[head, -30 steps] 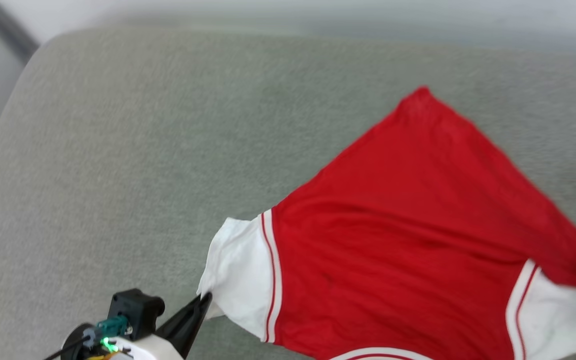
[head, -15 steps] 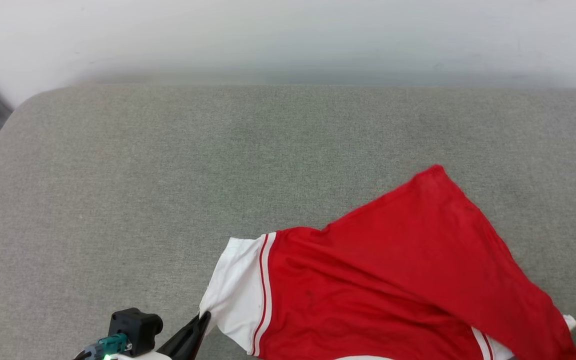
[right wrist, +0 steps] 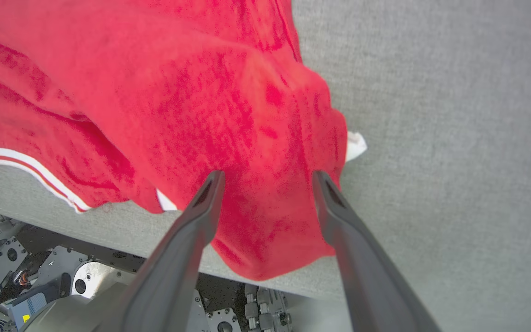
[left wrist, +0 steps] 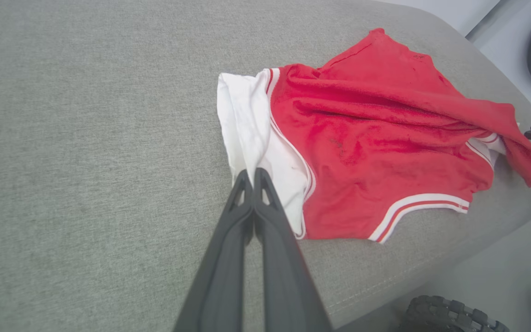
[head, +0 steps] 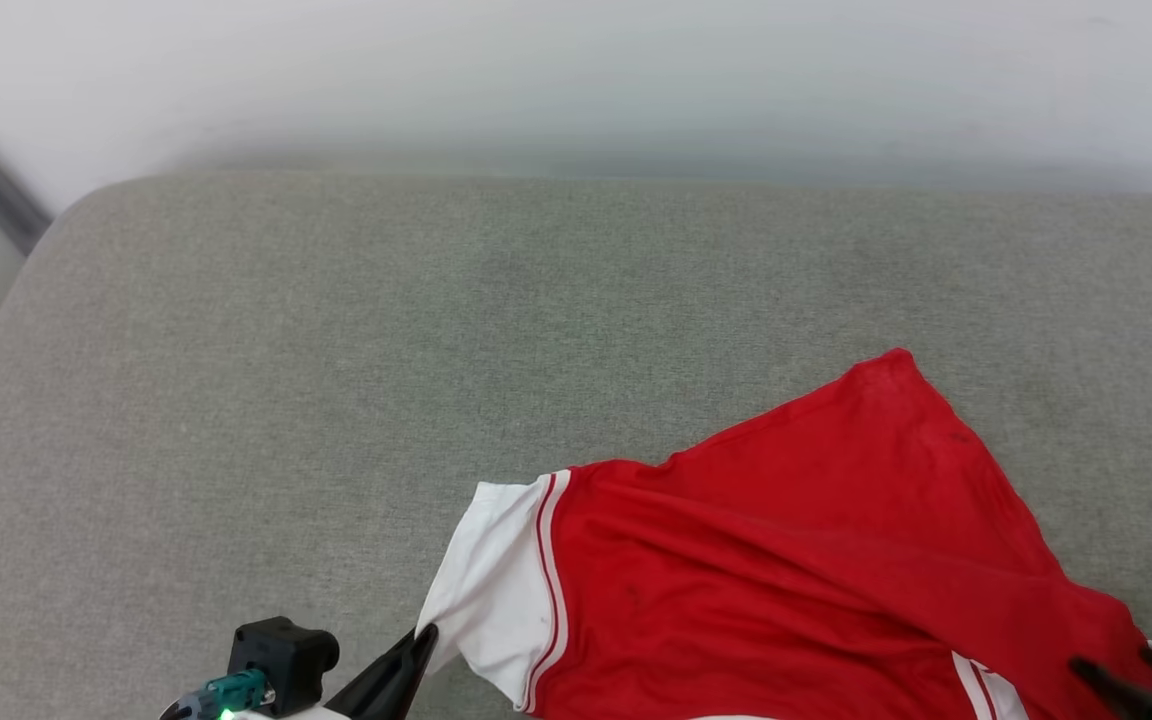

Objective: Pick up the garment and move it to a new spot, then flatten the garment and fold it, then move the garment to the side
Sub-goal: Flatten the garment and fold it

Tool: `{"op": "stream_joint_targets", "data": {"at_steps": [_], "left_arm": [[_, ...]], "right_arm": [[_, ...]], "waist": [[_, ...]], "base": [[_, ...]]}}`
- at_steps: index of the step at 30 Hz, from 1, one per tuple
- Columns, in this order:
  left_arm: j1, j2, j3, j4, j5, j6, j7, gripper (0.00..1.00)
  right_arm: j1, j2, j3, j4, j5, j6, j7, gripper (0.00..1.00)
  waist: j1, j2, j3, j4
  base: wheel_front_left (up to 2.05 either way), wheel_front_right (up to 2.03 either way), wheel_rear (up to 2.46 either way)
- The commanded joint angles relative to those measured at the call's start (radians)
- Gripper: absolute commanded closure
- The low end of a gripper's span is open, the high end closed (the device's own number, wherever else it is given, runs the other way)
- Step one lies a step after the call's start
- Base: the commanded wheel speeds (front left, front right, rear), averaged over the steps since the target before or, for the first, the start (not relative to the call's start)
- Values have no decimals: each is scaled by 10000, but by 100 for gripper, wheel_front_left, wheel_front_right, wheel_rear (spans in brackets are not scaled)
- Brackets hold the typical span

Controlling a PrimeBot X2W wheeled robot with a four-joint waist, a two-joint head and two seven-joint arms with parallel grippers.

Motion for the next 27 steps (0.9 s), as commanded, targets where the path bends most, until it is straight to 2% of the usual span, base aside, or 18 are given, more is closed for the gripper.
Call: {"op": "stream_joint_targets", "data": {"at_steps": [1,4,9,15,20,27], "left_arm": [[52,19,-10,-118,98,66,43,100],[-74,111,-47,-310,167,36,108,100],[-458,61,-166,-731,316,-78,200,100],[-1055,-210,-487,-985,537,-330,270,100],[-1464,-420,-667,-1020,657,-500,255,100],[-1791,-671,-874,-819,706,-702,158,100]], "right_arm": [[-387,-197,20,-270,205,-3,163,0],[-1170,-379,-91,-697,486,-2,529,0],[-2891,-288,-153,-780,539,-3,1440,0],[-4923,-246,75,194,-199,-3,2444,0],[-6210,-351,342,1252,-882,-3,2799,0],[-6963,-729,940,2411,-1524,-3,3010,0]], "waist": [[1,0,94,105],[1,0,303,328],[1,0,1045,847],[1,0,2064,1669],[1,0,2667,2257],[1,0,3097,2844]], "base": [[0,0,0],[0,0,0],[0,0,0],[0,0,0],[0,0,0],[0,0,0]]}}
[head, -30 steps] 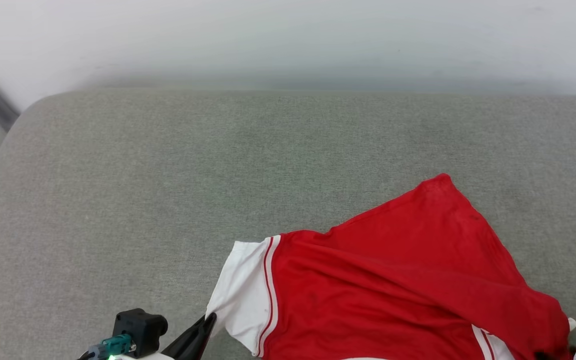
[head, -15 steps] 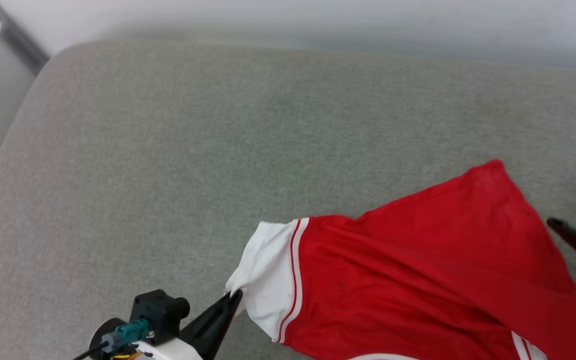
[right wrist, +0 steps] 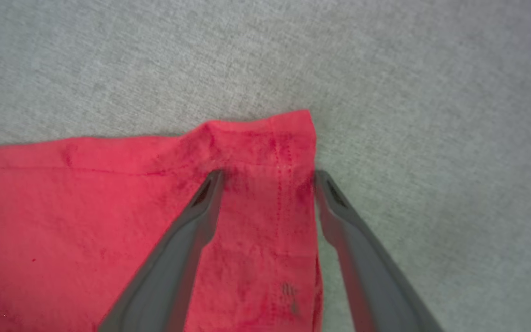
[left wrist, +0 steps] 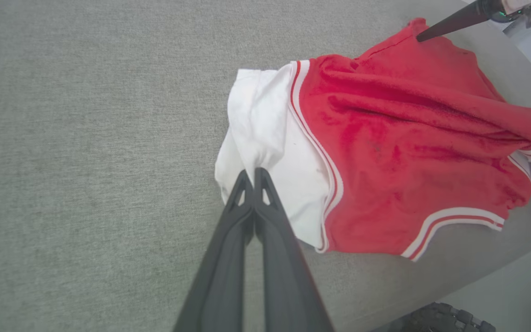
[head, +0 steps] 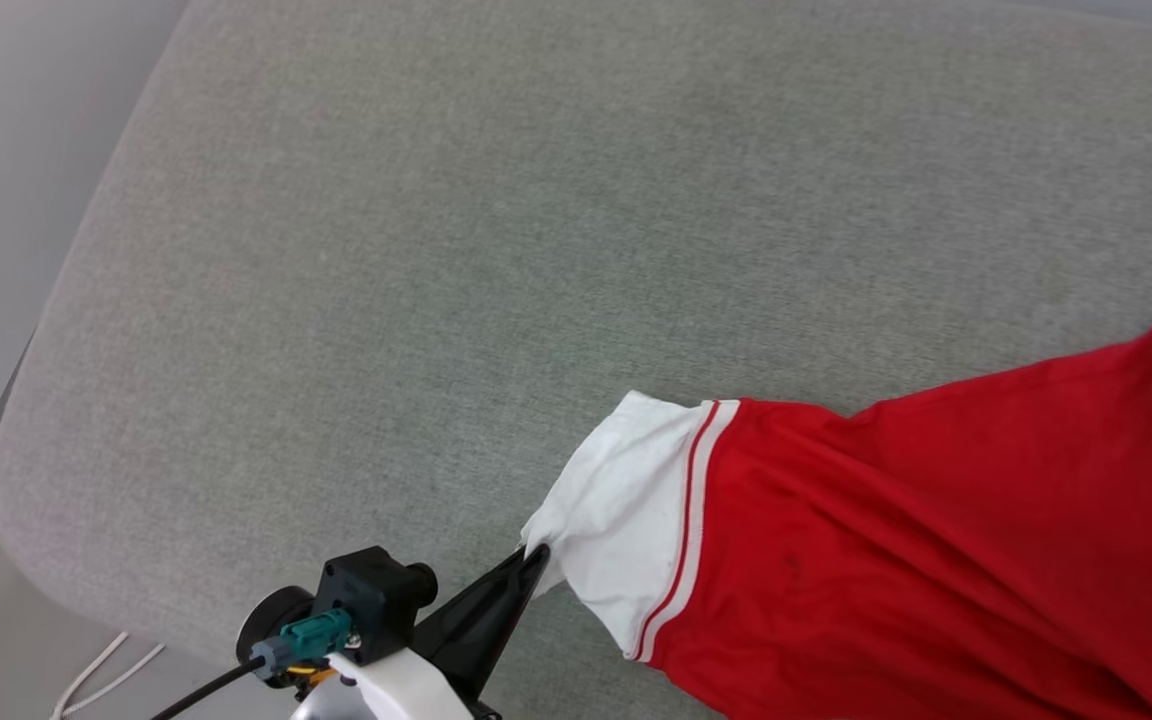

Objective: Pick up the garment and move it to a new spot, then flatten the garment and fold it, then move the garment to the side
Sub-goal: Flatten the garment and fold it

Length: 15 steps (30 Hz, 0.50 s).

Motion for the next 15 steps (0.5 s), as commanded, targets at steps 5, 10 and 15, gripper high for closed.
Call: {"op": "stream_joint_targets", "data": {"at_steps": [5,10,15], "left_arm": [[-281,-267,-173,257,-10,-154,-178,100],[-332,-311,-197,345,-29,-200,-254,100],[-387,-283,-116,472,-51,-191,-315,100]], "right_arm": [[368,-263,332,961,-146,-6,21,0],[754,-284,467,1281,39,-6,7,71],[709,-249,264,1559,-95,-8,-351,100]], "waist": [[-2,0,422,634],[-2,0,490,710],[-2,0,260,613]], "base": [[0,0,0],[0,0,0],[0,0,0]]}}
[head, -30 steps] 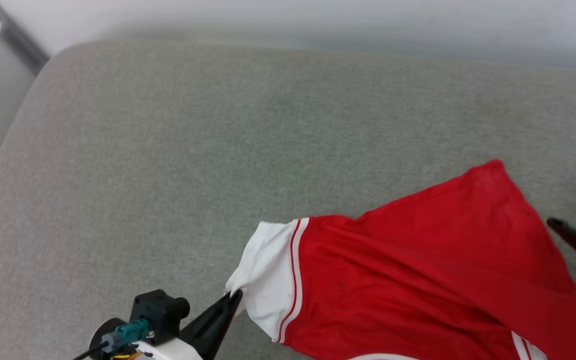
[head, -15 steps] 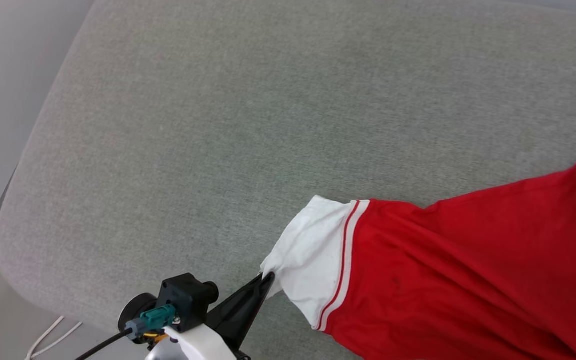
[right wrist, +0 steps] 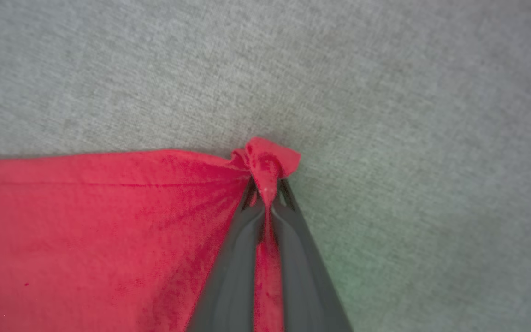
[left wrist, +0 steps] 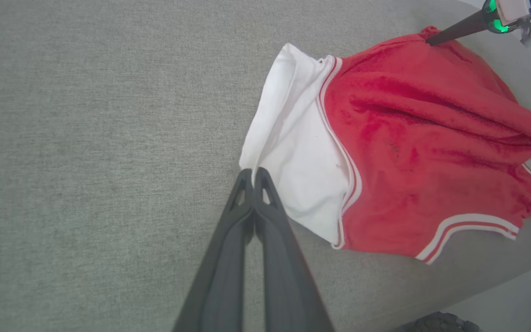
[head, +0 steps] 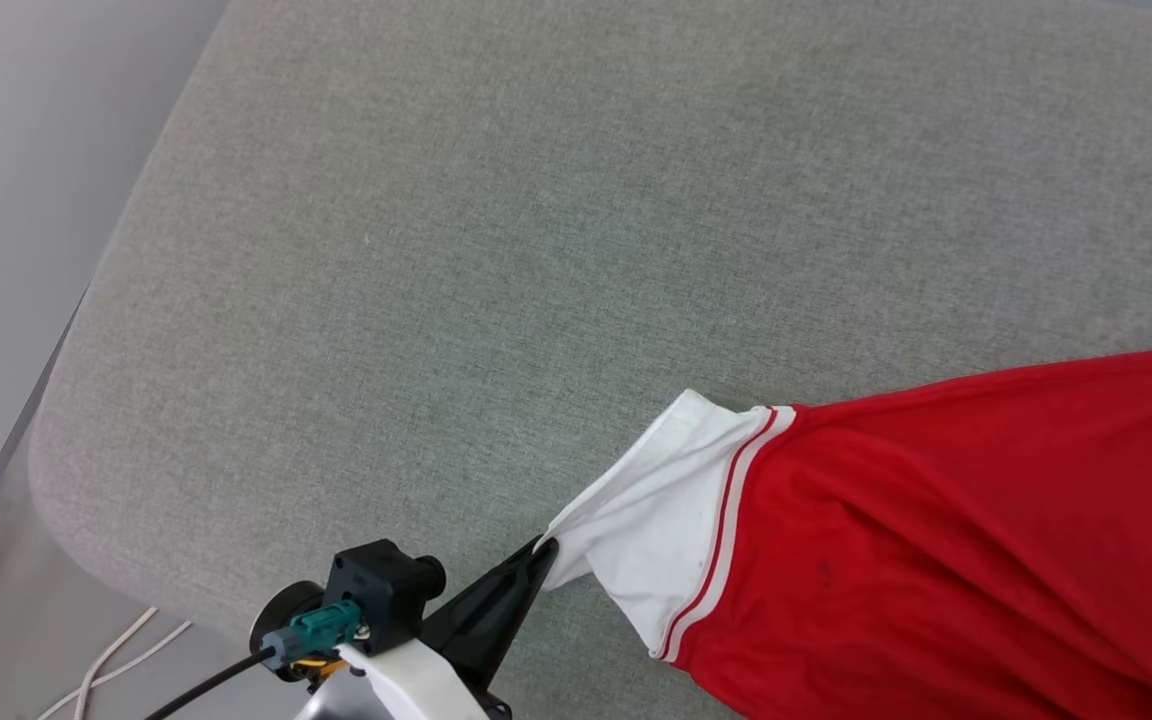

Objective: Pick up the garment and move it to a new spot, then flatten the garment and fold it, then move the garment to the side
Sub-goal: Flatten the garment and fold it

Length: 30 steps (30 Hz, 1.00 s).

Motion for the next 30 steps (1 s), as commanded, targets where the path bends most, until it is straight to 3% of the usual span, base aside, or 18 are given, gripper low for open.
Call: {"op": "stream_joint_targets", "data": {"at_steps": [1,15,30], "left_arm": [[-111,19,58,17,-33,-16,-75,100],[-191,902,1079,-461,-54,371,-238,100],[-1068,1953,2988,-1816,99,987,-692,100]], "right_arm": [[662,269,185,595,1,-16,53,100],[-167,241,716,-66,1150,-11,-2072,100],[385,18,550,-2957,2336,-11,-3565,100]], "waist": [[1,0,-167,-107],[1,0,-2456,-1669],[1,0,-4147,-3501]], "base": [[0,0,0],[0,0,0],[0,0,0]]}}
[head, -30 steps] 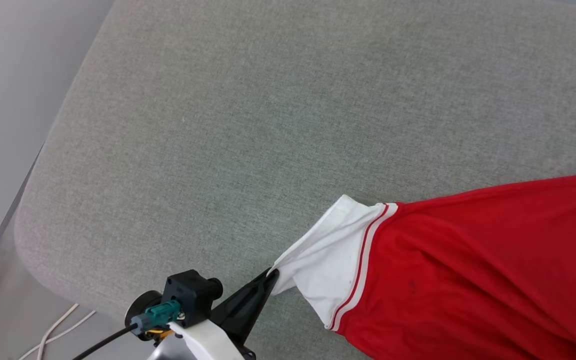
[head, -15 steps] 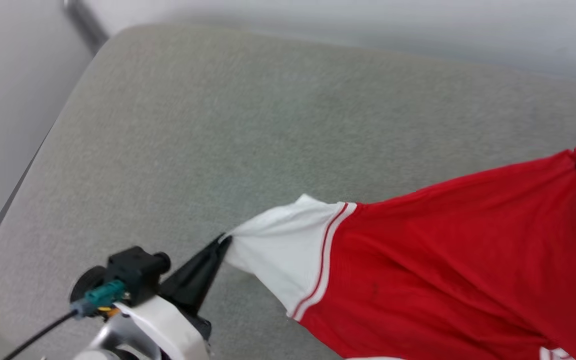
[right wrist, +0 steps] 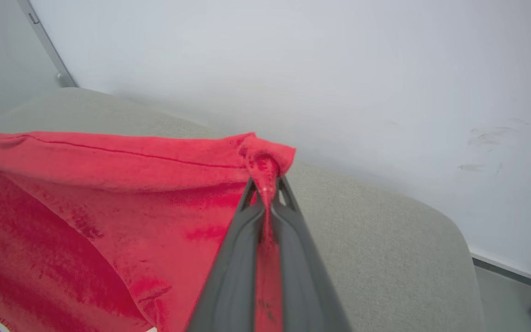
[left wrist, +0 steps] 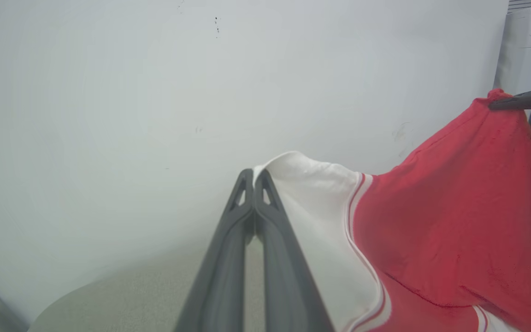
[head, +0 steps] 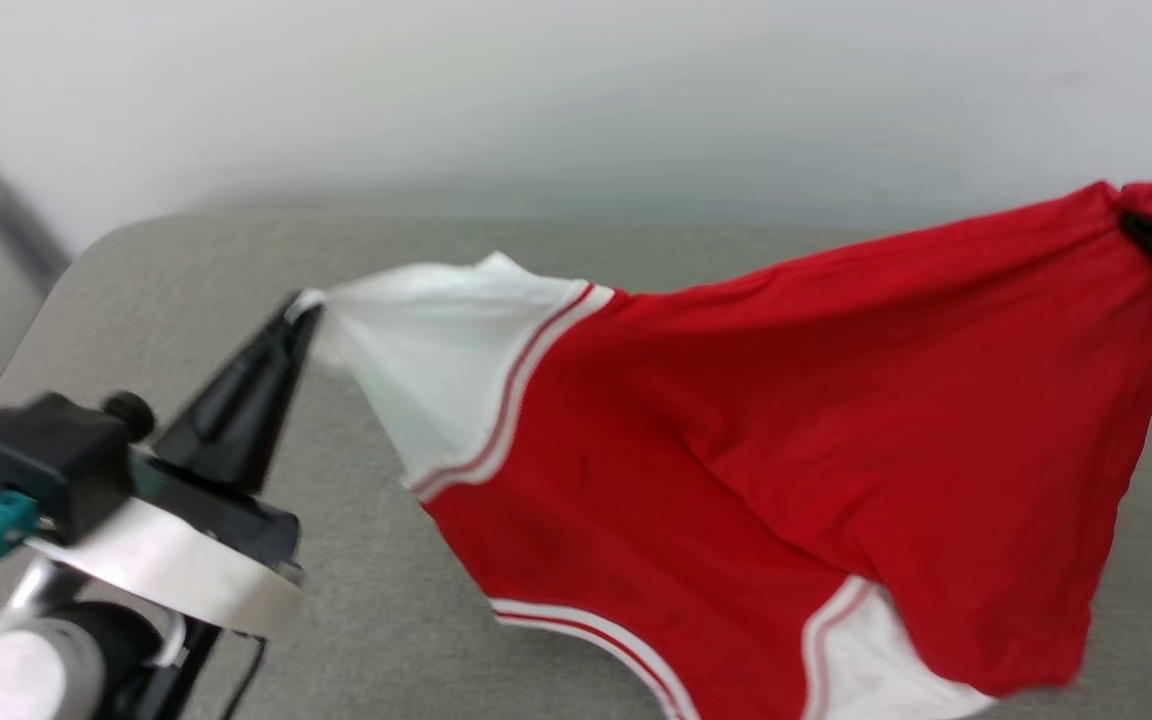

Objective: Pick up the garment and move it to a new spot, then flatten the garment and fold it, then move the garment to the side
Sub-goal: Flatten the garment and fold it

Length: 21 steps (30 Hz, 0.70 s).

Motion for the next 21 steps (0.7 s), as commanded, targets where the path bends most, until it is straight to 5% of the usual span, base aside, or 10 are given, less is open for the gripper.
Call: {"op": "stream_joint_targets", "data": {"at_steps": [1,21], "left_arm": [[-231,113,219,-146,3,93,-64,100],[-2851,1390,2611,-1563,-116,737,640,100]], "right_arm": [[163,33,-128,-250,122,-3,-148,100],[-468,275,-901,-2877,661,-3,-1218,100]], "waist": [[0,0,-420,-518],[0,0,293,-1849]], "base": [[0,0,0],[0,0,0]]}}
